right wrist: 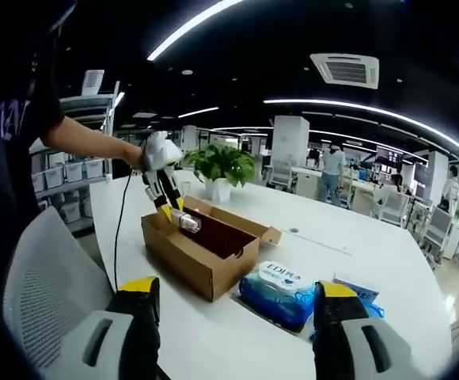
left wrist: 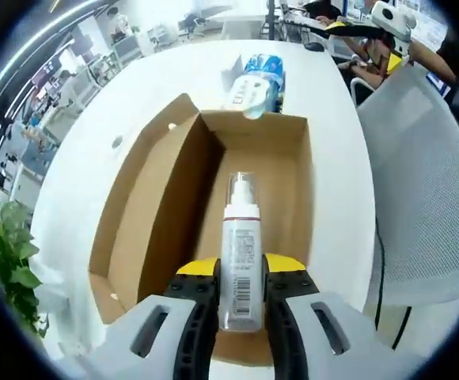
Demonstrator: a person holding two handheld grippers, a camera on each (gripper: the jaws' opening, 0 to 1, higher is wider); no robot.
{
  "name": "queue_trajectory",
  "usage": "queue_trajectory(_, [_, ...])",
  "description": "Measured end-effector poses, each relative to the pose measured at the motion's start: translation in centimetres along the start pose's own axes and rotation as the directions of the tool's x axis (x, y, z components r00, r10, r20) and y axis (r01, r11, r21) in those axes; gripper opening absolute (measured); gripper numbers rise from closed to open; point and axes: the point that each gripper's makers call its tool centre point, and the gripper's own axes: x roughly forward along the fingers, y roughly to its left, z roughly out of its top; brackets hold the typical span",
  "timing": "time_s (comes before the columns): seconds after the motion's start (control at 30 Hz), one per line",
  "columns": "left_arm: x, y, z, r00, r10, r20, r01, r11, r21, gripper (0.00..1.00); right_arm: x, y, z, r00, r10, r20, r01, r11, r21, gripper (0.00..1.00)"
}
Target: Operate the shoe box by opening the lid, removing the specified soft item, and placing it in the target area until the item is outside and the box remains undamaged.
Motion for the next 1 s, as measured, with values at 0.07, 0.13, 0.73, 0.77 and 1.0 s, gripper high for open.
queue_trajectory(0.07, [-0.4,-0.4,1.0,1.000,-0.002,0.024,0.002,1.000,0.002,0.19,0.1,0.1,0.3,1.000,0.005,0.006,-0.005,1.000,-0.002,0.78])
queue_trajectory(0.13, [-0.5,-0.8,1.4,1.000,-0.004,0.028,0.004,1.000,0.008,0.19,0.2,0.2,0.6,1.000,0.012,0.014,-0.012,1.000,0.002,0.78])
queue_trajectory(0.73, [-0.6,-4.5,5.0,0.995,-0.079,0.061,0.074,0.994,0.080,0.19,1.9,2.3,2.2,0.994,0.106,0.041,-0.105,0.994,-0.024,0.62])
queue_trajectory(0.77, [-0.6,-4.7,5.1,0.995,-0.081,0.062,0.076,0.993,0.085,0.19,1.9,2.4,2.2,0.993,0.109,0.040,-0.108,0.994,-0.026,0.61])
queue_trajectory(1.0, [-0.6,-5.5,6.9,0.991,-0.100,0.085,0.089,0.989,0.121,0.19,2.2,3.1,2.3,0.990,0.133,0.037,-0.132,0.991,-0.036,0.59])
